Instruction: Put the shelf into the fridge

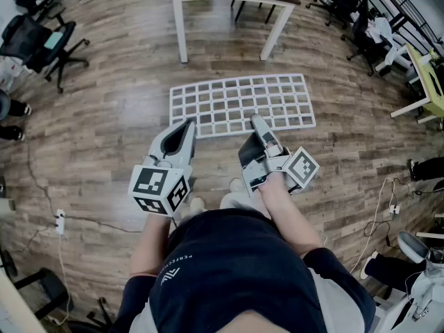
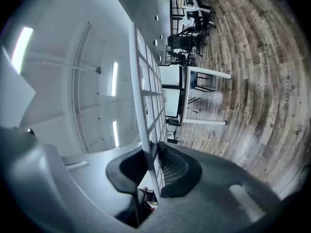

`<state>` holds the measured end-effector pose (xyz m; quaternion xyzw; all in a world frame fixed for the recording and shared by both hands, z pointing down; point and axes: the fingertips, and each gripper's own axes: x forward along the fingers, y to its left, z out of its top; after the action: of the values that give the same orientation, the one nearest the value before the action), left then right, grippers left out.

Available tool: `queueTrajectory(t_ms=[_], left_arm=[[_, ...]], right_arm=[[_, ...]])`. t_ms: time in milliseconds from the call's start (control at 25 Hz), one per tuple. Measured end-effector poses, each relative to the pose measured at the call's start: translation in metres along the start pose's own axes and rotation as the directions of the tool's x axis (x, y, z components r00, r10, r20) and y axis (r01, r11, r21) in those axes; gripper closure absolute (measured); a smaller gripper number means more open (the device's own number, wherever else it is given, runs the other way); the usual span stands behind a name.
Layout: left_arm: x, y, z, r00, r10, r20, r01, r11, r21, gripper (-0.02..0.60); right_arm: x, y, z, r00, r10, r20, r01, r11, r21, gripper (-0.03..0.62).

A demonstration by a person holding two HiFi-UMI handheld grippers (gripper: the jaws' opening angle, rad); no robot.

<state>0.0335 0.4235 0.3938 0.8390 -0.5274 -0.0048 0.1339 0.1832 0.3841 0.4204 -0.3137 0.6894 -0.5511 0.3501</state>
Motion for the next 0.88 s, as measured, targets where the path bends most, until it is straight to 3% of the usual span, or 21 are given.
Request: queueTrajectory(t_ms=[440,880], left_arm=[[-0.01,0.009,-0.013,0.999,0.026,-0.037,-0.026,1.0,-0.005,0.541],[-0.024,0.009,-0.019,0.999,-0.02,-0.046,0.018,0.999,-0.026,0.526]], right_arm=[[-0.018,-0.002,0.003,1.0,-0.017,0.015,0.017,1.0,0.003,0.549],[-0.013,0.001,-0.003,0.998,-0.004,0.06,0.004,1.0,0.004,0.551]])
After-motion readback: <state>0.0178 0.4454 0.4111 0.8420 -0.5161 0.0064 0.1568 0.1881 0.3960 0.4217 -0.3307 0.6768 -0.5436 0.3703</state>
